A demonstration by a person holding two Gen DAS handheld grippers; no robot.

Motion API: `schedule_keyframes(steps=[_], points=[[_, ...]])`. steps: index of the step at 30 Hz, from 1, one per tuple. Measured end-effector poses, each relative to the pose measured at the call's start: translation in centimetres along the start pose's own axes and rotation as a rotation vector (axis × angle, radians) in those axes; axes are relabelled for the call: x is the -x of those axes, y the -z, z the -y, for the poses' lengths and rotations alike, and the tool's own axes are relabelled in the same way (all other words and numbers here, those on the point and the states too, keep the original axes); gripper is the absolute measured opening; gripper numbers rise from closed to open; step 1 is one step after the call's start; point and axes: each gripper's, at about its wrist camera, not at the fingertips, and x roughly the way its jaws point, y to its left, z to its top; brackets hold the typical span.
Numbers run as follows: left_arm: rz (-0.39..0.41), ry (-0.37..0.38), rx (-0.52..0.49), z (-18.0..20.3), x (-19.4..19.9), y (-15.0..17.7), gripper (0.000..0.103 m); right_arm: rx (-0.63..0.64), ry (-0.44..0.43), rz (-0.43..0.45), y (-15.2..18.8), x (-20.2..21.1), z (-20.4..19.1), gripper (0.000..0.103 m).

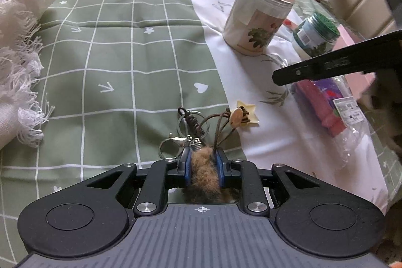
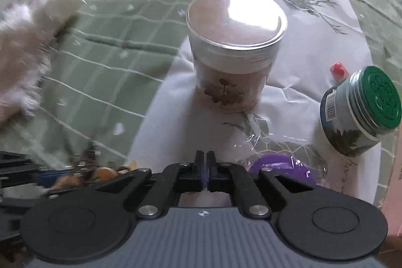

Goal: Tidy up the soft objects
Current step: 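Grasp the black beaded hair tie with the right tool while the left tool holds the keychain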

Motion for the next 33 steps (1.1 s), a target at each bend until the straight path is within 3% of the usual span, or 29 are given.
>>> schedule_keyframes(steps=[3, 5, 7, 9, 11, 14, 17, 21, 23, 26, 30, 31, 33], points=[[0.003, -0.041, -0.037, 1.1, -0.1, 0.2, 0.023, -0.006, -0.09, 0.021, 0.4, 1.3, -0.6, 0.023], [0.002, -0.058, -0.08, 1.6, -0.1, 0.4, 0.023, 0.035, -0.151, 0.031, 0.4, 1.4, -1.9, 0.042], [-0.011, -0.045, -0.108, 1.4, -0.1, 0.3, 0.023, 0.116, -0.2, 0.009, 0.5, 0.8, -3.2, 0.047], [-0.028, -0.013, -0.079, 0.6, 0.1, 0.1, 0.024, 0.176, -0.225, -0.023, 0.6, -0.1, -4.1, 0.047], [-0.033, 0.014, -0.037, -0.4, 0.4, -0.1, 0.024, 0.218, -0.192, -0.062, 0.9, -1.4, -4.4, 0.047], [-0.003, -0.007, -0.017, -1.2, 1.4, 0.1, 0.024, 0.259, -0.047, -0.031, 1.3, -1.9, -4.4, 0.046], [-0.022, -0.02, -0.013, -1.3, 1.1, 0.5, 0.024, 0.189, 0.048, 0.008, 1.2, -1.3, -2.8, 0.046], [-0.03, -0.053, -0.002, -0.7, 0.7, 0.5, 0.024, 0.168, -0.054, 0.022, 2.1, 0.5, -1.5, 0.048], [-0.026, -0.068, 0.048, -0.8, 0.6, 0.6, 0.024, 0.238, -0.043, 0.034, 2.8, 0.8, -2.3, 0.059], [-0.004, -0.128, -0.003, 0.5, 0.5, 1.0, 0.024, 0.292, -0.011, 0.047, 2.9, -0.2, -3.7, 0.06], [0.004, -0.214, -0.044, 2.6, 0.4, 1.2, 0.023, 0.245, -0.009, 0.094, 1.8, -1.9, -3.6, 0.06], [-0.018, -0.18, -0.021, 2.6, 0.5, 0.7, 0.023, 0.228, -0.008, 0.107, 1.5, -2.2, -3.5, 0.06], [-0.045, -0.04, 0.067, 1.7, 0.4, 0.0, 0.024, 0.193, -0.008, 0.109, 1.0, -2.4, -3.3, 0.06]])
